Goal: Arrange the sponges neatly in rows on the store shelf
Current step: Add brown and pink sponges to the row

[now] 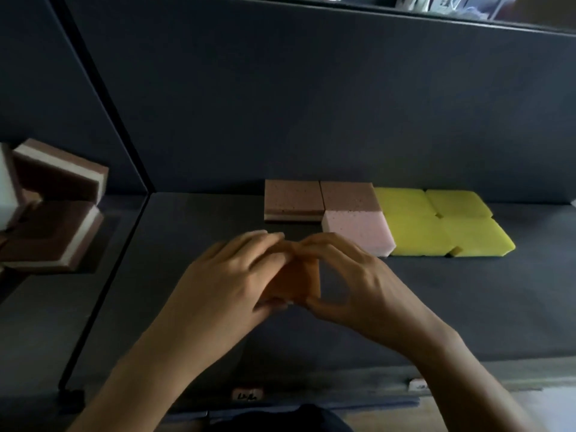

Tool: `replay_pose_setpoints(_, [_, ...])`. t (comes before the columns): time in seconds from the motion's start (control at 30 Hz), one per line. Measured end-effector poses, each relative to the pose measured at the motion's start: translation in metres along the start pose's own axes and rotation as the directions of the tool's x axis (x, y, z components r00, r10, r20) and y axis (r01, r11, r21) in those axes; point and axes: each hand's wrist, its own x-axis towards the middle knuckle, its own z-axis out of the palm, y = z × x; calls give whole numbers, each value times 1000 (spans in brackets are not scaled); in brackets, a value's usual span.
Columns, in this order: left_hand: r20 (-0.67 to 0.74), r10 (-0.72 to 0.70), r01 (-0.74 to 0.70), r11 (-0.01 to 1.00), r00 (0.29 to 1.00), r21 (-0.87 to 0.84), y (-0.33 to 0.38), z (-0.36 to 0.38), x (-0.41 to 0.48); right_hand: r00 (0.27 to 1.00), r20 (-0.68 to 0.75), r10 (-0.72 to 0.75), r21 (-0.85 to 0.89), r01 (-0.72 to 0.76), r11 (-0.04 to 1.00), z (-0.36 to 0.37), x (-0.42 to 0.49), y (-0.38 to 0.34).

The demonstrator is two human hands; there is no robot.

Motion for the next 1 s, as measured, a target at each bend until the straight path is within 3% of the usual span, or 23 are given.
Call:
replay_pose_setpoints(0.27, [-6, 37, -37, 999, 999, 10, -3, 9, 24, 999, 4, 39, 33, -39, 999, -7, 3, 16])
replay_pose_setpoints(0.47, [48, -26, 23, 998, 998, 66, -15, 13, 41, 977, -161, 142, -156, -168, 973, -24, 3, 48])
replay_pose_setpoints(0.63, [87, -59, 55, 998, 994, 39, -18, 17, 46, 966, -134, 220, -221, -246, 944, -25, 0, 73])
replay_pose_setpoints(1.0, [86, -56, 53, 998, 995, 38, -14, 31, 64, 966, -160, 203, -228, -236, 945, -16, -2, 84])
